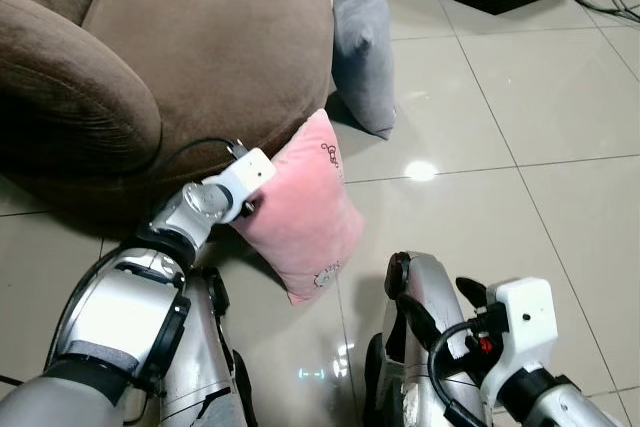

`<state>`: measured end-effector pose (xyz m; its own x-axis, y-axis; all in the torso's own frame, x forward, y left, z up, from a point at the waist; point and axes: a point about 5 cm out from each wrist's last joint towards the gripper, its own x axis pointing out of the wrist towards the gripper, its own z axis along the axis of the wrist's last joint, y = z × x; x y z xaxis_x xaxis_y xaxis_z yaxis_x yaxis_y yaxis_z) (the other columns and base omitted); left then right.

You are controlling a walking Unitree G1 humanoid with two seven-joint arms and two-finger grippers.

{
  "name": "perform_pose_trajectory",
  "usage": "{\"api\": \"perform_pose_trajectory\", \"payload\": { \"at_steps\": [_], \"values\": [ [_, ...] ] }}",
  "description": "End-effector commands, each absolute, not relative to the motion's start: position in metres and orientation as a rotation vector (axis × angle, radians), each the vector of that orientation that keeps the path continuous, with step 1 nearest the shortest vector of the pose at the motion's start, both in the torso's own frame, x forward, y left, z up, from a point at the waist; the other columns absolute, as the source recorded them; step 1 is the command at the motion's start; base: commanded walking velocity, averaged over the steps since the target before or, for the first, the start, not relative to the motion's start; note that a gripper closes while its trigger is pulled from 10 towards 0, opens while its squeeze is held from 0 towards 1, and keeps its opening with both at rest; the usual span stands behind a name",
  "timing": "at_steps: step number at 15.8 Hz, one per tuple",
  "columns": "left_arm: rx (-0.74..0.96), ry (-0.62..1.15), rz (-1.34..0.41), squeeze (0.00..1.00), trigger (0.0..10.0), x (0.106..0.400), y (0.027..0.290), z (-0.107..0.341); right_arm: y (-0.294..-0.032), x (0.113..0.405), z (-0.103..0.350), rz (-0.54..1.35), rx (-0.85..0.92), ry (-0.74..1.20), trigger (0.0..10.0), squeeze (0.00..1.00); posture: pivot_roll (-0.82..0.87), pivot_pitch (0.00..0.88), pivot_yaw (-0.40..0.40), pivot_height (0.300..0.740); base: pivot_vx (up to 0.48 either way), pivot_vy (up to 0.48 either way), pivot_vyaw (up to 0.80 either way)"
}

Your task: Move the pillow to the sofa from floor

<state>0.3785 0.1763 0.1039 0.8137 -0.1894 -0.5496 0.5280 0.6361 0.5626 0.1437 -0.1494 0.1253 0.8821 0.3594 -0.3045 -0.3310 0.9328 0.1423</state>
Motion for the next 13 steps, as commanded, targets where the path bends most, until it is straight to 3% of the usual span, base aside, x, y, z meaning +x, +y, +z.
{"api": "perform_pose_trajectory", "payload": {
  "at_steps": [1, 13],
  "values": [
    [0.811, 0.49, -0.423, 0.0, 10.0, 0.378, 0.179, 0.104, -0.148, 0.139, 0.128, 0.363, 0.088, 0.337, 10.0, 0.0, -0.3, 0.267, -0.03, 0.475, 0.0, 0.0, 0.0],
    [0.9, 0.562, -0.404, 0.0, 10.0, 0.368, 0.184, 0.084, -0.148, 0.127, 0.125, 0.338, 0.102, 0.366, 10.0, 0.0, -0.33, 0.3, -0.035, 0.475, 0.0, 0.0, 0.0]
  ]
}}
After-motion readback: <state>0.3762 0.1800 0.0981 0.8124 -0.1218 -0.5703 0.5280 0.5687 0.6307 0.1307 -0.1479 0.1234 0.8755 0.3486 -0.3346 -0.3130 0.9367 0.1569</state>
